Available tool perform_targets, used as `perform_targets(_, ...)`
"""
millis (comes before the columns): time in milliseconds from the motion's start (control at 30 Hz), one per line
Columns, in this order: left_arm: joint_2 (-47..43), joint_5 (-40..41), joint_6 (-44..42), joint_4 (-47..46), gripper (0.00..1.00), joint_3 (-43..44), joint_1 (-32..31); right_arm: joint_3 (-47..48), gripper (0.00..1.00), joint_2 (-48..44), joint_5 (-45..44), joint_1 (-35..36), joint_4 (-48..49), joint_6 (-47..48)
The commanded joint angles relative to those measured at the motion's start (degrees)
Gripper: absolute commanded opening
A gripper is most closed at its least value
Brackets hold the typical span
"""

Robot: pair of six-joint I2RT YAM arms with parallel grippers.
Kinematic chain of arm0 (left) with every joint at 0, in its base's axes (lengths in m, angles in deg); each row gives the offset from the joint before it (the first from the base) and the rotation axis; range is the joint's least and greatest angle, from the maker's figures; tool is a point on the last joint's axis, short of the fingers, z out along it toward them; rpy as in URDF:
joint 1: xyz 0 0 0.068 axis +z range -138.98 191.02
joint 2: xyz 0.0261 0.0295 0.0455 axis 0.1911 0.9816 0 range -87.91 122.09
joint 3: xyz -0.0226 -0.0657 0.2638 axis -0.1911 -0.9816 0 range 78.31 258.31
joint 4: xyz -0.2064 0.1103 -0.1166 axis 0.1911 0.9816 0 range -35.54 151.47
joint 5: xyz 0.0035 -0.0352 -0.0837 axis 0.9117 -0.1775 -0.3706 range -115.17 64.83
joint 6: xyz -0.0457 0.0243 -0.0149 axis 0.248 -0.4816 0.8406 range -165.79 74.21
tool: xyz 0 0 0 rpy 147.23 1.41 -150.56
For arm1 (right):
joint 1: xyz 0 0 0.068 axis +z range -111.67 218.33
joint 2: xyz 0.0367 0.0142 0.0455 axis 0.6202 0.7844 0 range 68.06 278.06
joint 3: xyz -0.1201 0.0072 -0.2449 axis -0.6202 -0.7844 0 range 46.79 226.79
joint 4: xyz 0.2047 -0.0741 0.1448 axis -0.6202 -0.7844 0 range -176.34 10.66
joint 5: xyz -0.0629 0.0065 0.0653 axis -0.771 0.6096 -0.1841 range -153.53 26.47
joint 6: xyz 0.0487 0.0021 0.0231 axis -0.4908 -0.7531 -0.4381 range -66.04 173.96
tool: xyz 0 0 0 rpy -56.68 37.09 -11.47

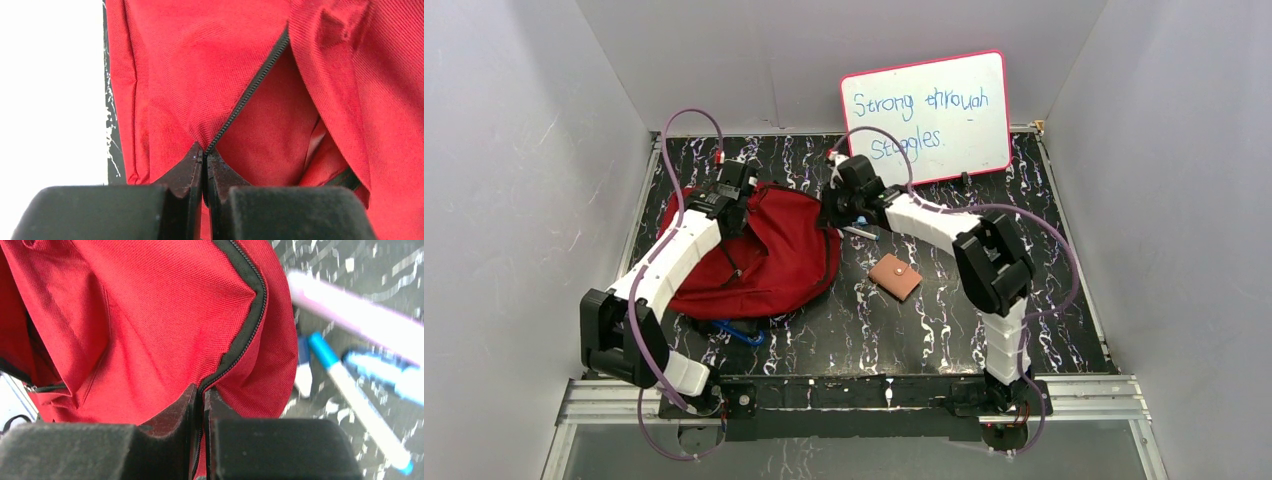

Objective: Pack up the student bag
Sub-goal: Move the student bag to the center of the board.

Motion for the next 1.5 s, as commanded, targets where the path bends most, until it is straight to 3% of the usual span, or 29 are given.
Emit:
perform_targets(0, -3.4, 4.8, 0.8, 3.4, 0.0, 1.2, 0.8, 9.7, 0.17, 4.9, 4.0, -0.4, 1.2, 6.8)
perform_targets(167, -2.6, 5.9, 0.8, 2.7, 0.0, -0.4, 1.9, 11.8, 0.36, 4.9, 3.1, -0.8, 0.0, 11.1)
perform_targets(400, 1.2, 6.1, 0.8, 0.4, 0.0, -0.9, 6.1, 1.3, 0.54, -7.8, -7.9, -2.1, 2.7, 17.0)
perform_targets(567, 2.6, 7.2, 1.6, 0.3, 0.0, 0.0, 8.2, -3.0, 0.53, -11.0, -13.1, -3.5, 0.7, 16.3)
perform_targets(733, 0.7, 8.7, 1.4, 1.0, 0.0, 0.1, 9.4, -1.2, 0.43, -7.8, -14.4, -4.2, -1.5, 17.5)
perform_targets(833, -0.2, 9.2, 1.5, 1.5, 0.0, 0.2, 10.9, 1.1, 0.42, -5.0, -13.6, -4.2, -2.0, 20.0)
perform_targets(1167, -2.2, 0.5, 7.3, 0.7, 0.0, 0.2, 11.5, 13.9, 0.46, 5.8, -8.2, -4.4, -7.7, 42.6)
perform_targets(1467, -5.1, 4.6, 10.2, -0.5, 0.0, -0.2, 11.6, 21.8, 0.51, 12.7, 4.6, -7.5, -12.5, 54.5)
